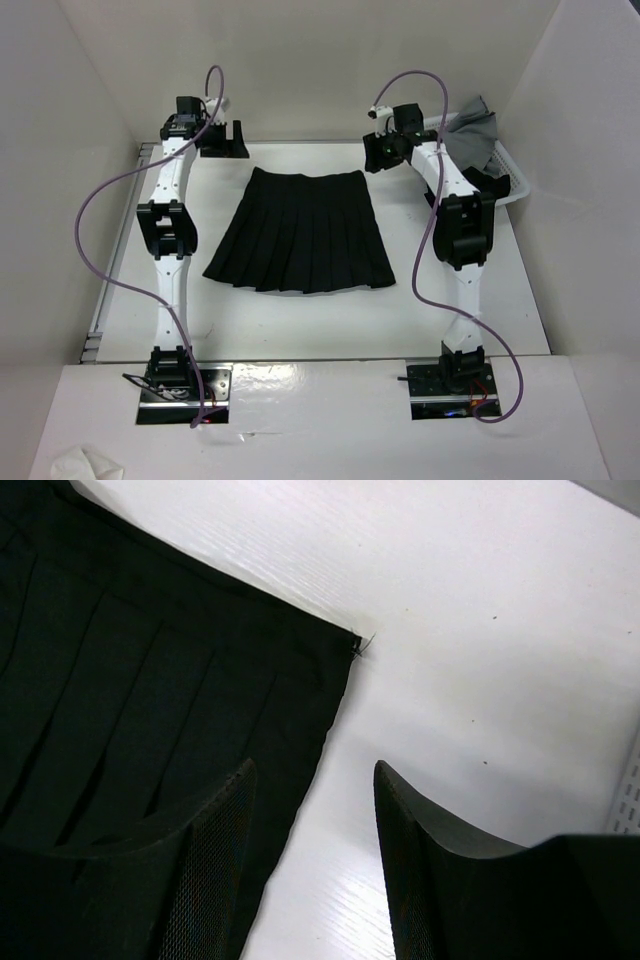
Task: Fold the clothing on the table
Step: Flatten the skirt out, then fold the skirt
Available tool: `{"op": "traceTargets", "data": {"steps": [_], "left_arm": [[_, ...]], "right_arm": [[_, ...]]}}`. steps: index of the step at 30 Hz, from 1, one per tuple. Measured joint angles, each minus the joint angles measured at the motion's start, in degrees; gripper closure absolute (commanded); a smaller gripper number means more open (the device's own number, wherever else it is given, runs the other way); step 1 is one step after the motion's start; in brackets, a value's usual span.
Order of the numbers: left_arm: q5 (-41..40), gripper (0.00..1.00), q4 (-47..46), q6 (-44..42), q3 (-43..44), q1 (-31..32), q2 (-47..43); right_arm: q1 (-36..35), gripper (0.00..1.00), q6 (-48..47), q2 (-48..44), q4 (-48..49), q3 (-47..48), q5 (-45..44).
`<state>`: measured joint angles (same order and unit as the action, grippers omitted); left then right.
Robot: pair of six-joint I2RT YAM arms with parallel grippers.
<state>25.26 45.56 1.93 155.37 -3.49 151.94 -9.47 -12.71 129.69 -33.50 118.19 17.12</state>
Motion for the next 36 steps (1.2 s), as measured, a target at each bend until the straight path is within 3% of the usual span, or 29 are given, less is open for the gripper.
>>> {"op": "traceTargets", "data": {"steps": [14,23,36], "left_arm": [[-2.8,0.00,3.6,-0.4,1.1,3.7,6.3],[-2.1,0.06,4.0,-1.9,1.8,4.5,6.3],[-0.6,0.09,4.6,-3.3,1.8,4.5,6.4]], "right_arm": [[2.8,0.44,3.7,4.4,-0.2,-0.2,6.8],[4.5,0.44,4.3,8.2,-0.3,0.5,10.3],[4.5,0.39,5.7,17.6,-1.7,12.6,12.6]]}}
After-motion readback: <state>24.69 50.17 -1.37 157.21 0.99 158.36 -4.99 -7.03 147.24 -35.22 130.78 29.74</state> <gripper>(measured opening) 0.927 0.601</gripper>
